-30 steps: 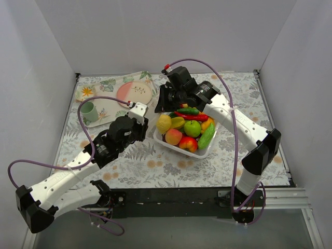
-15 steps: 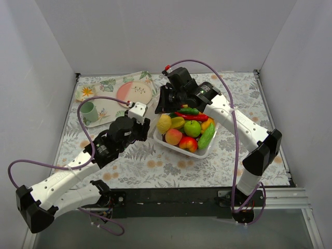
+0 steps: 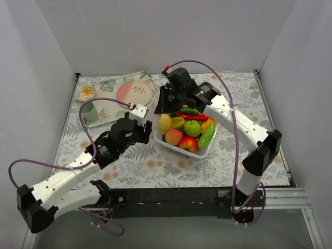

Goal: Place the food in the zip-top bag and seal the zipper
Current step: Pick up the zipper food storage bag at the center of the board, then open the zipper of the food storage bag.

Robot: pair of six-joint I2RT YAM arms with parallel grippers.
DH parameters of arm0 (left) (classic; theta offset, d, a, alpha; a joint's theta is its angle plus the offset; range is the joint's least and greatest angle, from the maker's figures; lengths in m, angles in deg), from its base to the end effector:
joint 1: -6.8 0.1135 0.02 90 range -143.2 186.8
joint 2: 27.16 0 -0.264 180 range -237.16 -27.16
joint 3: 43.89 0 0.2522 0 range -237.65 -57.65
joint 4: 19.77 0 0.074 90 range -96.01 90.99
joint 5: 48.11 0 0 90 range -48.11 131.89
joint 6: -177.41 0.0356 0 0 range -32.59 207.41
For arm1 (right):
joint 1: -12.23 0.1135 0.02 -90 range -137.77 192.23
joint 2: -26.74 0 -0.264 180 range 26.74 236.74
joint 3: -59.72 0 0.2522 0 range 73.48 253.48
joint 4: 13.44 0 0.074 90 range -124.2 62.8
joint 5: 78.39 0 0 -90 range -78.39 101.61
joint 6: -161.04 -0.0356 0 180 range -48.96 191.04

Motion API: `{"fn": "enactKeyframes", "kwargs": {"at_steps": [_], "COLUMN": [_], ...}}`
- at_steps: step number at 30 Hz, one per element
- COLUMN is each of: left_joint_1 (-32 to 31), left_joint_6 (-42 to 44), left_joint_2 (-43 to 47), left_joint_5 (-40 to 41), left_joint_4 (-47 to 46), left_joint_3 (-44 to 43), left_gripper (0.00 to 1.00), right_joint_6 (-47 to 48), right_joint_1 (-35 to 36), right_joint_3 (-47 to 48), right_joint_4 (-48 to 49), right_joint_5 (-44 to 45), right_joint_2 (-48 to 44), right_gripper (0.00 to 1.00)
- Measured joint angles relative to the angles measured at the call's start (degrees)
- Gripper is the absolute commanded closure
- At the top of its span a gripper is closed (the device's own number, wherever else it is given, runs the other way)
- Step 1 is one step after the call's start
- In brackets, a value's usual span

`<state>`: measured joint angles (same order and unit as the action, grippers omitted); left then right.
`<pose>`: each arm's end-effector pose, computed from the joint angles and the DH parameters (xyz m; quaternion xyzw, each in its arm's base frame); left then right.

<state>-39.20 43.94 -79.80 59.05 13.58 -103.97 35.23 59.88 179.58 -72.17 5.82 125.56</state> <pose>0.1514 -0.1416 0.3088 -0.0606 0.8397 -0.2794 0.4617 0.2550 0.2851 0.3980 -0.1146 0.8894 0.3269 0.2984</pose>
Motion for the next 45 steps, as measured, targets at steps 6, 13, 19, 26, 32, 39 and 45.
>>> {"fn": "enactKeyframes", "kwargs": {"at_steps": [6, 13, 19, 26, 32, 39, 45], "left_joint_1": [0.0, 0.0, -0.2, -0.2, -0.2, -0.2, -0.2], "left_joint_6": [-0.5, -2.0, -3.4, -11.5, -21.2, -28.6, -31.3], "left_joint_2": [0.2, -0.5, -0.8, -0.3, 0.5, -1.3, -4.0], "left_joint_5": [-0.2, 2.4, 6.1, 7.0, 6.9, 6.2, 5.6], "left_joint_4": [-0.4, -1.3, -2.1, 2.8, 9.8, 16.2, 19.0], "left_joint_3": [0.6, 1.1, 1.1, -2.4, -7.7, -13.0, -15.8], "left_gripper": [0.44, 0.96, 1.00, 1.00, 1.00, 1.00, 1.00], "right_joint_6": [-0.1, -0.2, 0.2, 3.7, 7.7, 8.7, 9.4], "right_joint_1": [0.0, 0.5, 1.6, 2.8, 5.5, 9.3, 12.2], "right_joint_3": [0.0, 0.0, 0.0, 0.0, -0.7, -16.1, -20.8], "right_joint_4": [0.0, 0.0, 0.7, 4.3, 7.7, 17.6, 23.6], "right_joint_5": [0.0, 0.0, 0.0, 2.3, 9.0, 15.5, 17.8], "right_joint_2": [0.0, 0.0, 0.0, 0.0, -1.9, -14.3, -16.8], "right_gripper": [0.99, 0.99, 0.75, 0.38, 0.37, 0.43, 0.44]}}
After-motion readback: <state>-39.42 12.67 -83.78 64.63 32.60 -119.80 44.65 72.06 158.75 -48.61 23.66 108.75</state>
